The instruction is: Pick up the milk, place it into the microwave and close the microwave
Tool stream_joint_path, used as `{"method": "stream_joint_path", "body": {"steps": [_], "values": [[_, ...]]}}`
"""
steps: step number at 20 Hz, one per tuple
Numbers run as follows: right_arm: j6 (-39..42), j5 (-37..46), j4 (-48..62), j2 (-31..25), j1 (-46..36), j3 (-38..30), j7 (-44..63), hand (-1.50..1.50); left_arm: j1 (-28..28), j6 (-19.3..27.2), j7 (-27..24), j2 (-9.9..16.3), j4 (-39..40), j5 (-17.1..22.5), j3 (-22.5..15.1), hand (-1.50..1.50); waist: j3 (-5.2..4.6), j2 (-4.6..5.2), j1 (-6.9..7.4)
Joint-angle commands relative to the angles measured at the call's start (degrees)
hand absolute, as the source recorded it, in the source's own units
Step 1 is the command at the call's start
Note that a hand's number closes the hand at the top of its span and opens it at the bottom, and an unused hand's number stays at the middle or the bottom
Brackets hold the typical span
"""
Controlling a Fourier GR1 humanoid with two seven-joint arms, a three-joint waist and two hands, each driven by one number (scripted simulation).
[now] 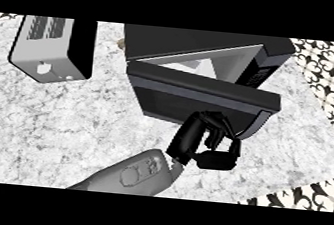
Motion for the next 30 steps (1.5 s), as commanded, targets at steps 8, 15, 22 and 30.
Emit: {"method": "stream_joint_path", "body": {"steps": [8,15,22,30], "values": [[0.92,-5.36,-2.63,-2.38,-1.49,-0.23,2.75,-1.5,-6.47,0.27,-6.78,-0.12,5.16,10.43,8.87,1.5,-0.14,1.76,-3.13],[1.34,-7.6,-3.37,-4.66,-2.19,-1.29,4.3,-1.5,-10.52,-0.63,-9.67,-0.12,9.73,14.36,10.97,1.5,0.01,2.12,-5.1],[1.62,-10.27,-4.63,-6.0,-3.73,-1.56,5.11,-1.5,-12.01,-1.89,-12.66,-0.12,12.93,17.59,11.75,1.5,0.08,2.48,-5.82],[0.89,-12.93,-5.01,-7.7,-4.3,-2.65,6.82,-1.5,-12.67,-1.9,-15.92,-0.12,14.84,20.0,11.38,1.5,0.13,2.58,-6.57]]}}
